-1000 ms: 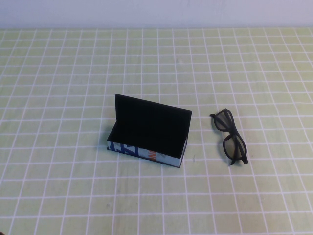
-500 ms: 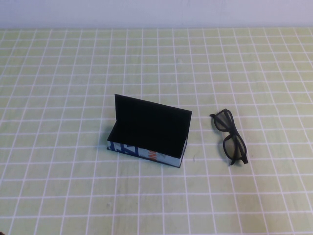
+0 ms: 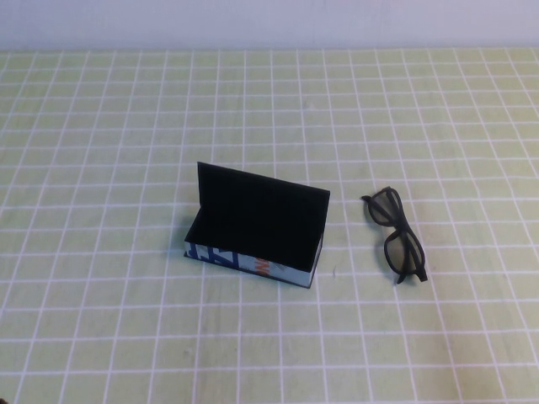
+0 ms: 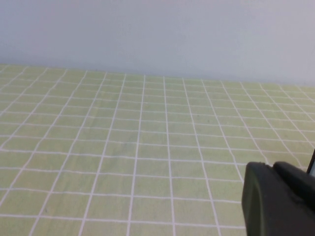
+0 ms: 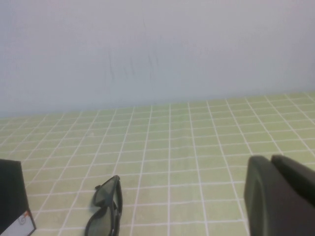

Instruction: Take glasses out of glasses case

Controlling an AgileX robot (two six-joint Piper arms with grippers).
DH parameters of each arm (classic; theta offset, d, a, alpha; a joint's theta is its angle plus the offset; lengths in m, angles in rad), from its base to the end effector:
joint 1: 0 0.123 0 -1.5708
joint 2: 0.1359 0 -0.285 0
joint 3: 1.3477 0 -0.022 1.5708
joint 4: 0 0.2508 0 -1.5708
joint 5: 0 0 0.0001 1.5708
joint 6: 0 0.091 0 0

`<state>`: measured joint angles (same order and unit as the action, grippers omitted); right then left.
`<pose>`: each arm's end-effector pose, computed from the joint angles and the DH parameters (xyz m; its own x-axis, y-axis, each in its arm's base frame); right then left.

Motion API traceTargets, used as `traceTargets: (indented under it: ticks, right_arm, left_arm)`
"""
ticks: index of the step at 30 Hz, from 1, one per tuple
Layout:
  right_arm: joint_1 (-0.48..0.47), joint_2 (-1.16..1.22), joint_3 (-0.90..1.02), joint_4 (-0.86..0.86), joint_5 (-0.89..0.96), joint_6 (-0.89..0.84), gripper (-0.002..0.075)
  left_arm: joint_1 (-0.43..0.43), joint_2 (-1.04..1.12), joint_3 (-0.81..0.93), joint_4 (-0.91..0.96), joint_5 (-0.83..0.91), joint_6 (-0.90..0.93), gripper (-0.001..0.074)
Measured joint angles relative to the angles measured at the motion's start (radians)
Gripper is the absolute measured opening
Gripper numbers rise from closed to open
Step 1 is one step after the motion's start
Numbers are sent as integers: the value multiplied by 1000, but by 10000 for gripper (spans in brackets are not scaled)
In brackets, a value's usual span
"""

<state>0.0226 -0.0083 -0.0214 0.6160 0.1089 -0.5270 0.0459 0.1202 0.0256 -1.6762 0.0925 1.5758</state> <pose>0.0545 0.0070 0.2128 0.0204 0.0864 -0.9961 -0.0874 0.9926 0.0843 0.0668 -0.0054 0.1981 -0.0532 -0.1028 -0.9933 0.0408 0.9936 -0.1050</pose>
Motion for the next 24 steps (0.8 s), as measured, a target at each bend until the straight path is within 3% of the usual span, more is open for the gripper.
traceTargets:
  ticks: [7,14,24]
  right_arm:
    - [-1,0,1,-19,31,13,-18]
    - [-1,0,41,-394,126,364,-18]
    - [-1,0,49,-434,206,408,-18]
  left_arm:
    - [0,0,0,0,0,0,-4]
    - [0,0,0,0,0,2,-4]
    - [0,0,0,0,0,2,-4]
